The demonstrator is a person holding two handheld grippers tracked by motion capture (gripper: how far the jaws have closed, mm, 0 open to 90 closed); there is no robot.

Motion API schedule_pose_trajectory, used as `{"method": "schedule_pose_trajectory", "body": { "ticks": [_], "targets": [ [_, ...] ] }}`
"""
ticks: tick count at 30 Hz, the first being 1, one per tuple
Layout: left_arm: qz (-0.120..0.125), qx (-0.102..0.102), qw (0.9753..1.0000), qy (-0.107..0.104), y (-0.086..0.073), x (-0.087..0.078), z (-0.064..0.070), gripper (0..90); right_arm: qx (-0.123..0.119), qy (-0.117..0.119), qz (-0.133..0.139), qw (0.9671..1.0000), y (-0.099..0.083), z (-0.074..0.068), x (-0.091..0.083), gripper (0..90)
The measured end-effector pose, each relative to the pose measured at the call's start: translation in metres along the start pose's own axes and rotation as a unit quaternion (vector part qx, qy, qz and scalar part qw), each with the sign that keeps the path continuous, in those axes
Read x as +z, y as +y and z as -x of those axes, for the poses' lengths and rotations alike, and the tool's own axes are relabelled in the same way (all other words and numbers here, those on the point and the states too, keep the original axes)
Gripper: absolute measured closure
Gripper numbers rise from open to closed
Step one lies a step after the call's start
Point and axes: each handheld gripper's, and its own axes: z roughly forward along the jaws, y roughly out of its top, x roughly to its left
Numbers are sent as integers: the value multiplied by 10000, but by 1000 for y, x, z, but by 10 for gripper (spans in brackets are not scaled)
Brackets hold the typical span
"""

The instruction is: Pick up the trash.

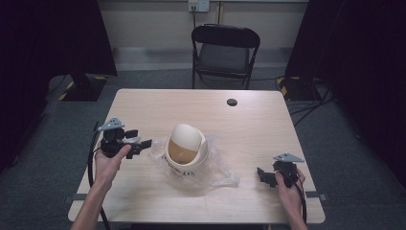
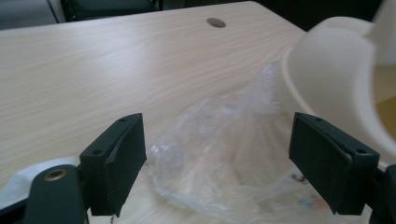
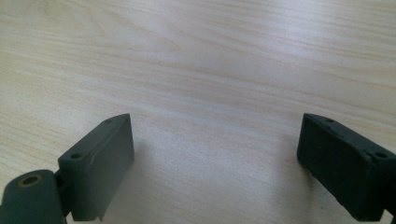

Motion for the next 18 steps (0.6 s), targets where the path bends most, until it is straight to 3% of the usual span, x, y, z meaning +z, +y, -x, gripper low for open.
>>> {"method": "schedule_pose_trajectory", "body": {
  "ticks": [2,4,5,6,13,18],
  "targets": [
    [-8,-129,9999,57,-1,1,-12,186,-1,-2,0,10000,0,0,0,102],
    [-195,-186,9995,145,-2,5,-28,186,0,0,0,10000,0,0,0,102],
    [-195,-186,9995,145,-2,5,-28,187,0,0,0,10000,0,0,0,102],
    [-282,-200,9992,218,-4,8,-37,189,0,-2,0,10000,0,0,0,102],
    [-329,-176,9984,434,-4,8,-56,192,-1,-2,1,10000,0,0,0,102],
    [-505,-214,9970,548,-9,19,-73,192,-1,-2,0,10000,0,0,0,102]
  ]
}}
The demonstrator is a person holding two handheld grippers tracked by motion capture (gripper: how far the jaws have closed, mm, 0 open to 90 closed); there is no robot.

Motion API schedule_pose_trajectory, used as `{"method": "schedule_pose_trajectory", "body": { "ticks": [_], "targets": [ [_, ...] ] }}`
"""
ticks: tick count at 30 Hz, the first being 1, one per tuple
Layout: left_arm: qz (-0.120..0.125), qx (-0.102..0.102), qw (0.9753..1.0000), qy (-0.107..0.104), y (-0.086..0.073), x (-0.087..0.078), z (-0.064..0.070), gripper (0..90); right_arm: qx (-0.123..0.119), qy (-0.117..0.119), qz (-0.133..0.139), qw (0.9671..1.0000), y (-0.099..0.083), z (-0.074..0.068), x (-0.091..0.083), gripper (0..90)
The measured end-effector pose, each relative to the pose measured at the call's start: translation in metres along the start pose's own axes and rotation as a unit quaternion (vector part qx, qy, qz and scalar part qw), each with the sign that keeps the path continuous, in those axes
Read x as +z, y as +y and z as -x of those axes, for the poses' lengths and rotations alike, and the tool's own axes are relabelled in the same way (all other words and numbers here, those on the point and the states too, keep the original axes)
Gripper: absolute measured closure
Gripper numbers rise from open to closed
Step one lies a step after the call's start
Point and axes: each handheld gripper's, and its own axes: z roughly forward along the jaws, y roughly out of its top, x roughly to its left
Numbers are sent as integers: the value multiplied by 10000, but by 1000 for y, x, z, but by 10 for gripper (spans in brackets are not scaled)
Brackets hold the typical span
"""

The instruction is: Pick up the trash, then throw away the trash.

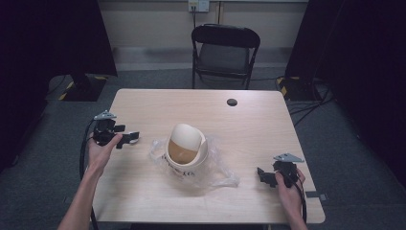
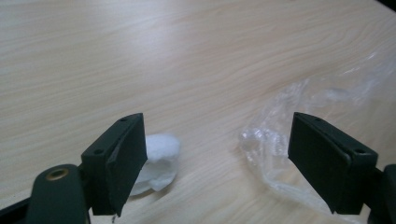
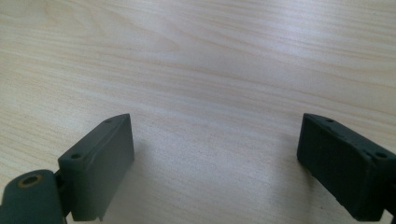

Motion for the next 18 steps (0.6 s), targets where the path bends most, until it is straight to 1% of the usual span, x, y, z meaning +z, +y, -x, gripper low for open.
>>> {"method": "schedule_pose_trajectory", "body": {
  "ticks": [1,2,3,4,7,8,9,10,11,12,13,14,16,18],
  "targets": [
    [0,0,10000,0,0,0,0,192,0,0,0,10000,0,0,0,102],
    [-97,-28,9999,38,-2,6,-6,194,-1,0,0,10000,0,0,0,102],
    [-97,-28,9999,38,-2,6,-6,192,-1,0,0,10000,0,0,0,102],
    [-111,-131,9999,-2,-5,10,-12,192,0,0,1,10000,0,0,0,102],
    [-153,-108,9998,25,-6,15,-15,194,0,0,1,10000,0,0,0,102],
    [-223,11,9997,141,-7,20,-16,196,-1,0,0,10000,0,0,0,102],
    [-223,11,9997,141,-7,20,-16,199,-1,0,0,10000,0,0,0,102],
    [-259,66,9995,163,-8,24,-19,206,-1,0,0,10000,0,0,0,102],
    [-259,66,9995,163,-8,24,-19,210,-1,0,0,10000,0,0,0,102],
    [-263,-16,9994,221,-10,27,-23,211,-1,0,0,10000,0,0,0,102],
    [-263,-16,9994,221,-10,27,-23,211,-1,0,0,10000,0,0,0,102],
    [-257,-46,9993,265,-11,31,-26,211,-1,1,1,10000,0,0,0,102],
    [-259,-8,9992,301,-12,32,-28,211,0,0,0,10000,0,0,0,102],
    [-295,-34,9989,372,-14,37,-31,211,0,2,0,10000,0,0,0,102]
  ]
}}
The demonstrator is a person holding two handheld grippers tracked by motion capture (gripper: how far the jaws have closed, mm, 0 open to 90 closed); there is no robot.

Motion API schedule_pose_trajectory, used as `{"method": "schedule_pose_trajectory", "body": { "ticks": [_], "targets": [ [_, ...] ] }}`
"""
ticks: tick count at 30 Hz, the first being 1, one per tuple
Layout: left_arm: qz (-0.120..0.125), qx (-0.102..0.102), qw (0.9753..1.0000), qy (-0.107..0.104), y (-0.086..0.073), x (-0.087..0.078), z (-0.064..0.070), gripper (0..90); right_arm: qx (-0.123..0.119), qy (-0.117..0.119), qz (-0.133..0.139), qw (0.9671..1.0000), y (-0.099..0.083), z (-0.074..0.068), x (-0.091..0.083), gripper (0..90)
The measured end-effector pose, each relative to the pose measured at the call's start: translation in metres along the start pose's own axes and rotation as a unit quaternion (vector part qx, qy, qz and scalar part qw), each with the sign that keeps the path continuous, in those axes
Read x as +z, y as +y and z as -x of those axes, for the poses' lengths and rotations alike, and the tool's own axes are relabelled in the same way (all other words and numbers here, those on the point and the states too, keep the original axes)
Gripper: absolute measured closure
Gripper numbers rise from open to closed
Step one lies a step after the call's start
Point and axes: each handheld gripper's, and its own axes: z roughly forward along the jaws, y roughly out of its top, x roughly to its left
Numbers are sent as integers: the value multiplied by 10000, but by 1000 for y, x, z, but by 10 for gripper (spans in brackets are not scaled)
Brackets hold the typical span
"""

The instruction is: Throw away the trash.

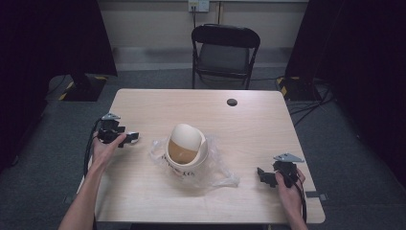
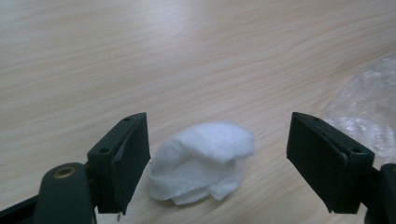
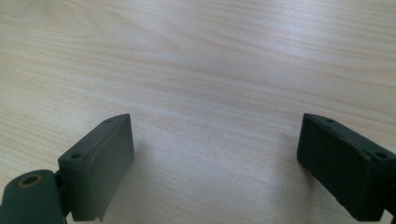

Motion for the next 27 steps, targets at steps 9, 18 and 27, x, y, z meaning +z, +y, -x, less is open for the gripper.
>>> {"method": "schedule_pose_trajectory", "body": {
  "ticks": [9,18,27],
  "targets": [
    [-357,44,9994,-11,-9,22,-6,217,1,0,0,10000,0,0,0,102],
    [-486,449,9973,332,-9,26,1,408,0,-2,0,10000,0,0,0,102],
    [-507,456,9976,143,-9,21,6,635,-1,-2,1,10000,0,0,0,102]
  ]
}}
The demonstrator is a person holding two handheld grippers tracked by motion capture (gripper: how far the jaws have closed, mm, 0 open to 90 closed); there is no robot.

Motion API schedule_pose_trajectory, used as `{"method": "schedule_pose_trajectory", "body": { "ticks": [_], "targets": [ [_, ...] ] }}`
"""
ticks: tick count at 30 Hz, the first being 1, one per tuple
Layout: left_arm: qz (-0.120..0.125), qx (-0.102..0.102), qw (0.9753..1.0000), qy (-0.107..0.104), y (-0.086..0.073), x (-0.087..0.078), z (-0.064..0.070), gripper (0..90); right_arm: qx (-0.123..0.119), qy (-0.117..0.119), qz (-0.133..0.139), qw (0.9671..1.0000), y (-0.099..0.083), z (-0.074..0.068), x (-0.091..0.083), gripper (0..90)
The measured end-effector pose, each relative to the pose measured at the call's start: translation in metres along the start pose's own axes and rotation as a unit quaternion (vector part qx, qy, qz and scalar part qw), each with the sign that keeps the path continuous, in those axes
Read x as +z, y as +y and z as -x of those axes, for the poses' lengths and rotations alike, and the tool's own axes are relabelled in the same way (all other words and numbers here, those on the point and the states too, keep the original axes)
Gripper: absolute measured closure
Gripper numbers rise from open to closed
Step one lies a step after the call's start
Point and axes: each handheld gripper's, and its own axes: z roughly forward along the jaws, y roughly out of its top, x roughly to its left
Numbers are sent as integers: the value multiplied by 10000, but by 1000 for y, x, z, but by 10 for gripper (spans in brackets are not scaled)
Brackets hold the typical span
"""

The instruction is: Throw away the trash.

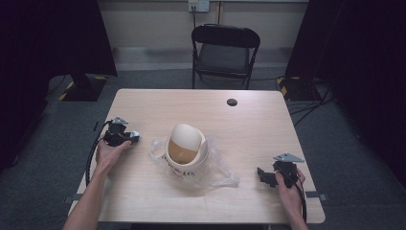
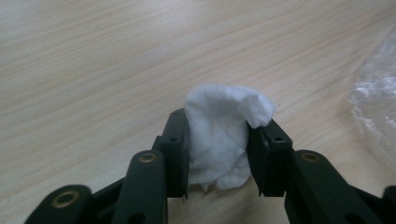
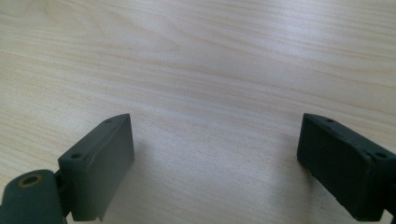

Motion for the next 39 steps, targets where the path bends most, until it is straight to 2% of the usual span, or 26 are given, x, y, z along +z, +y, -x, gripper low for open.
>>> {"method": "schedule_pose_trajectory", "body": {
  "ticks": [4,5,10,14,22,26,29,32,33,34,36,37,39],
  "targets": [
    [138,-21,9998,-124,2,-6,3,647,0,1,-1,10000,0,0,0,102],
    [215,-108,9995,-186,3,-8,5,650,0,1,0,10000,0,0,0,102],
    [304,-167,9990,-300,5,-11,10,652,1,1,-1,10000,0,0,0,102],
    [416,-128,9983,-378,8,-16,15,652,1,1,-1,10000,0,0,0,102],
    [644,-184,9960,-584,13,-29,24,651,1,4,0,10000,0,0,0,102],
    [751,-132,9946,-703,16,-35,33,651,2,4,-1,10000,0,0,0,102],
    [774,-47,9944,-711,18,-40,39,651,2,4,0,10000,0,0,0,102],
    [866,-66,9918,-941,20,-46,48,651,1,4,0,10000,0,0,0,102],
    [854,42,9919,-937,21,-49,54,651,2,4,-1,10000,0,0,0,102],
    [854,42,9919,-937,21,-49,54,651,2,4,-1,10000,0,0,0,102],
    [1008,10,9892,-1063,19,-53,62,651,0,4,-1,10000,0,0,0,102],
    [1025,18,9887,-1094,18,-55,65,651,1,3,-1,10000,0,0,0,102],
    [988,71,9894,-1062,15,-57,71,651,0,0,-1,10000,0,0,0,102]
  ]
}}
